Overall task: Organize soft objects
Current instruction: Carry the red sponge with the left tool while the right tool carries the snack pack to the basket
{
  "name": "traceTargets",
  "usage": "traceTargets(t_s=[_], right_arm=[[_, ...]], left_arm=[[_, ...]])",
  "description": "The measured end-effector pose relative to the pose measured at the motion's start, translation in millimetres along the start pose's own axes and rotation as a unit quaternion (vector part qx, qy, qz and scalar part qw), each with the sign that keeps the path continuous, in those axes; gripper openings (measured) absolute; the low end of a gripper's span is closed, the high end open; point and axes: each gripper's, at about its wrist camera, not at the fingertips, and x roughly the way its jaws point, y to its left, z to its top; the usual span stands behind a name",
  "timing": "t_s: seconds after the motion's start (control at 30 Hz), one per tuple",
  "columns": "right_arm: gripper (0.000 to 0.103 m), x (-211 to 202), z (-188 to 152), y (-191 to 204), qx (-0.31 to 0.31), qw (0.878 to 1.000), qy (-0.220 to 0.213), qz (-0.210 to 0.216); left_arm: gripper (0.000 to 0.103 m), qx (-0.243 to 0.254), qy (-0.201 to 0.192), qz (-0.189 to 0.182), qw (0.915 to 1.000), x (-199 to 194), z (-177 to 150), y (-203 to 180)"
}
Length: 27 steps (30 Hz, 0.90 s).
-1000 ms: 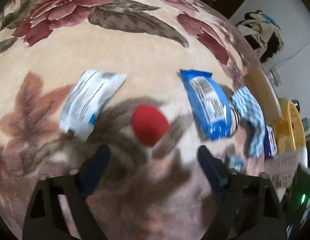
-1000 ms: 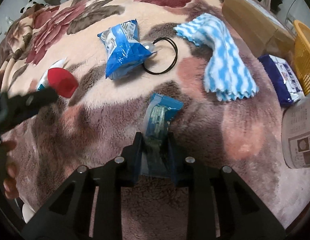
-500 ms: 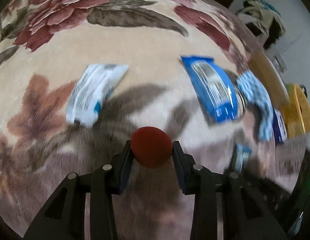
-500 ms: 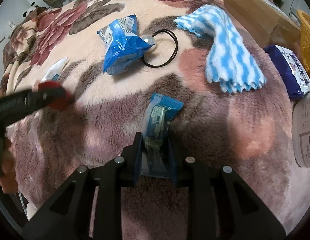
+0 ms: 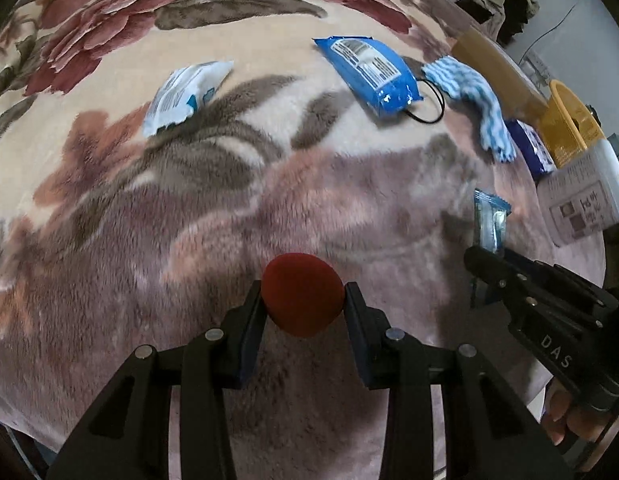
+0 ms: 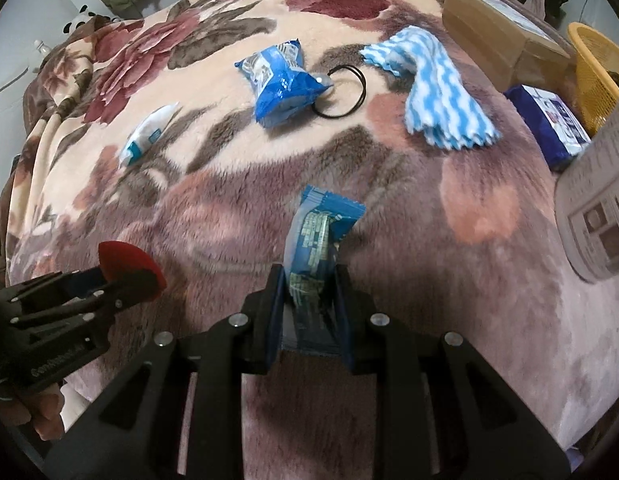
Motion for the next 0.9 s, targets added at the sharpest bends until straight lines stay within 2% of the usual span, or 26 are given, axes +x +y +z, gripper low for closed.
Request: traceTargets(t_s=[0.4,0.9], right_arm=[[0.024,-11.6,-20.4,3.5,0.001,1.0,-0.003,0.005],[0.024,-28.7,-25.1,-19.6,0.021,1.0,-0.019,-0.001]], left_arm=[[0.039,0.01,-0.009,0.008,0.9999,-12.8,-15.8,-16.2],[0.039,0.031,-0.015,0.006,0.9994,-19.5,-11.1,-49.7]])
